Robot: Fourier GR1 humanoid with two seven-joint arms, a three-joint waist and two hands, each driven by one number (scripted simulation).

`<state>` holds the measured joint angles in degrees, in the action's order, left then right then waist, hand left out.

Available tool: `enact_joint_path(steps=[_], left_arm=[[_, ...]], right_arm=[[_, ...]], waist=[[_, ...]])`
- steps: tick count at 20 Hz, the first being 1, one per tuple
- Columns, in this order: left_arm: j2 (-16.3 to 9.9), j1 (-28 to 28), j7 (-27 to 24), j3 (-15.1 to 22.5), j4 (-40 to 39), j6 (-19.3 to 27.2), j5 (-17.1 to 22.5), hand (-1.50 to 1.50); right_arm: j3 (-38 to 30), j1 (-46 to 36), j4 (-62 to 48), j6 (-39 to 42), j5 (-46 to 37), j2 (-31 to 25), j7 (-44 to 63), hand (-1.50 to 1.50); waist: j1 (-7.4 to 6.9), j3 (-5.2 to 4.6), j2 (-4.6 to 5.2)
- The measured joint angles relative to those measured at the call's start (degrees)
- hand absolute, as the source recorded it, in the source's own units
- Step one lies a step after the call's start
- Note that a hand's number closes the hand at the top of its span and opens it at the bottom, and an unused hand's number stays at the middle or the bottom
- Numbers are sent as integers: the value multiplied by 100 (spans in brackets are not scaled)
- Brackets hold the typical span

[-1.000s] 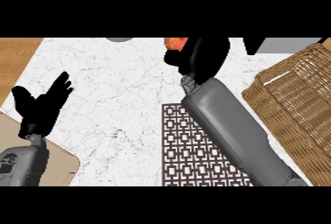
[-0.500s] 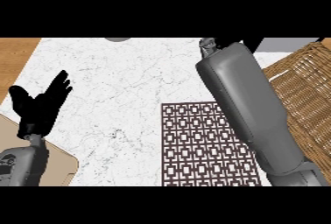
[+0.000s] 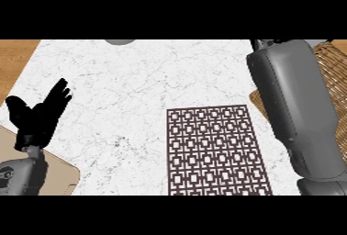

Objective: Pick the squash from the placemat and place it in the basket

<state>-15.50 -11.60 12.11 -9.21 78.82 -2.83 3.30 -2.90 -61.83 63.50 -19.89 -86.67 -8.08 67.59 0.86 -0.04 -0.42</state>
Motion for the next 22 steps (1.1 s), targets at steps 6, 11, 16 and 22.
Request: enact_joint_path(steps=[6, 11, 16, 22], left_arm=[[13, 127, 22, 0, 162, -12, 0, 0], [-61, 64, 94, -105, 160, -85, 83, 0], [-68, 106, 84, -132, 213, -190, 133, 0], [-11, 51, -13, -104, 113, -126, 30, 0]], right_arm=[[-359, 907, 873, 256, 72, -181, -287, 150], [-623, 1716, 1706, 420, 309, -311, -555, 150], [-901, 2426, 2160, 300, 598, -356, -841, 150], [-1519, 2828, 2139, -177, 376, -395, -906, -150]], waist=[[0, 4, 2], [-13, 4, 15], [-53, 5, 29], [-66, 6, 43]])
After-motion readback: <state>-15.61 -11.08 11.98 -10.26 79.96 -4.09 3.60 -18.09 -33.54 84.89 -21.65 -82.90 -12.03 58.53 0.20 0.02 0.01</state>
